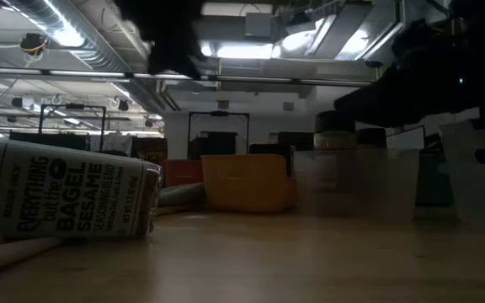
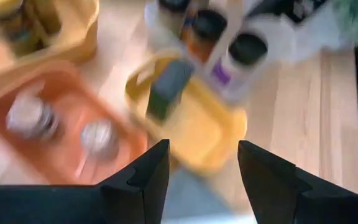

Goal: Sort spices by type
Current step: Put the black seasoning bottle into the left white bin

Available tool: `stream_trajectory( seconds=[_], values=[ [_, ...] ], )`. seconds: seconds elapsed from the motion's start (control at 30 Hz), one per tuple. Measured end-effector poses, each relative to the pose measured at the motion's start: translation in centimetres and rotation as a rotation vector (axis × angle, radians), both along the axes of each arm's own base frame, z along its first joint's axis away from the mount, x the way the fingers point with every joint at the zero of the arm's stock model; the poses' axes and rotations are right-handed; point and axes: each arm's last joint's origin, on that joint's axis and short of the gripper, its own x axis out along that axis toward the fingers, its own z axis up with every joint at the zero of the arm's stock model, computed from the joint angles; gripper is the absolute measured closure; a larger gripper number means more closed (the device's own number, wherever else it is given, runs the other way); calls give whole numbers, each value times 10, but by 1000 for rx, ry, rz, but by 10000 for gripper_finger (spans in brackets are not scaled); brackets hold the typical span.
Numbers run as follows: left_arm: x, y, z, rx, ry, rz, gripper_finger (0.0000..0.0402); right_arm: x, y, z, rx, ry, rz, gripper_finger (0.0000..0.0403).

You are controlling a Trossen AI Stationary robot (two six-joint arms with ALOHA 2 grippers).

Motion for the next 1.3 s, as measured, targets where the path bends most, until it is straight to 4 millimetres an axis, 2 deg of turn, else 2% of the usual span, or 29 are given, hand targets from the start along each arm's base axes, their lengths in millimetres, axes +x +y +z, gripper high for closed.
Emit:
stream_trajectory(
  seconds=[0.17, 0.43, 0.63, 0.87, 1.3],
  values=[
    [-30, -6, 3, -10, 159, -12, 228, 0, 0, 1, -21, 5, 2, 113],
    [-63, -22, -13, -92, 500, -5, 228, 0, 0, 1, -21, 4, 2, 113],
    [-70, -31, -23, -99, 586, -47, 210, 0, 0, 1, -21, 4, 2, 113],
    [-79, -38, -44, -70, 677, -88, 179, 0, 0, 1, -22, 4, 2, 113],
    [-93, -57, -66, 32, 745, -397, 184, 0, 0, 1, -22, 5, 2, 113]
  ],
)
